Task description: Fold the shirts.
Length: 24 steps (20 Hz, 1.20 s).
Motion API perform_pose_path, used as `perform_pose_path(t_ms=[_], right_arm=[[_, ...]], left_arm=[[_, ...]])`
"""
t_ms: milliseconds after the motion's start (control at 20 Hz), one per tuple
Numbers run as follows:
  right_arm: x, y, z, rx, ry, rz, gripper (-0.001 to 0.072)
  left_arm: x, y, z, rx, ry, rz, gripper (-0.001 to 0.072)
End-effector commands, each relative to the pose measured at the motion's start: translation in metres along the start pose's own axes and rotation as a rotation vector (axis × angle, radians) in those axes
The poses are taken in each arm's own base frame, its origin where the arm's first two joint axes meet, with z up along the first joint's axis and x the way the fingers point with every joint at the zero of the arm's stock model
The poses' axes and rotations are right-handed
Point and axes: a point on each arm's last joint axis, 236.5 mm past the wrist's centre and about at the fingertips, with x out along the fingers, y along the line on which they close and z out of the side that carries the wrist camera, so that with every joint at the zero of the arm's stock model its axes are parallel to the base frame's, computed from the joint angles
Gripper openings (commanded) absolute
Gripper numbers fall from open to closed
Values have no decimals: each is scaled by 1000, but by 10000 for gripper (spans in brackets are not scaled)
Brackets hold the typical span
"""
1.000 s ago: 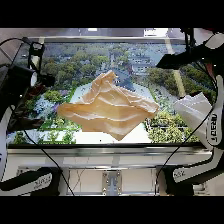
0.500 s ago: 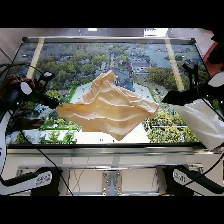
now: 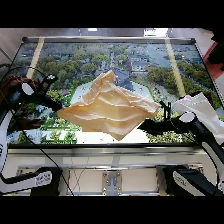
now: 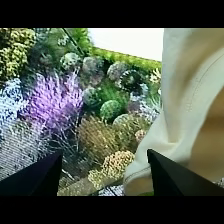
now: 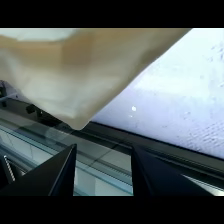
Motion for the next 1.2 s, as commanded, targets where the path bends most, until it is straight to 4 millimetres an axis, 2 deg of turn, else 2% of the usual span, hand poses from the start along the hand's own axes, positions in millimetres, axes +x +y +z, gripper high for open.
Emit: perform_pose_path(t_ms=[0, 100, 300, 400, 600, 800, 850, 950, 1050, 1150], right_arm=[[24, -1, -24, 21, 32, -19, 409], [31, 4, -19, 12, -3, -31, 409], [40, 12, 4, 3, -134, -49, 409], [43, 14, 3, 7, -139, -56, 409], [42, -2, 1, 22, -134, -124, 408], [42, -2, 1, 22, -135, -124, 408], [42, -2, 1, 22, -135, -124, 409], [42, -2, 1, 22, -135, -125, 408], [42, -2, 5, 20, -152, -125, 408], [40, -1, 14, 18, -191, -122, 409]], left_arm=[[2, 6, -9, 21, 39, 21, 610], [1, 9, -12, 25, 50, 33, 610], [5, -11, -19, 13, 82, -55, 610], [7, -20, -21, -1, 91, -94, 610], [2, -51, -14, 6, 62, -230, 612], [-4, -65, 5, 45, -20, -292, 613], [-5, -66, 4, 77, -19, -298, 613], [-4, -66, -11, 144, 37, -300, 613], [4, -46, -35, 196, 131, -225, 612], [15, -30, -44, 198, 170, -168, 611]])
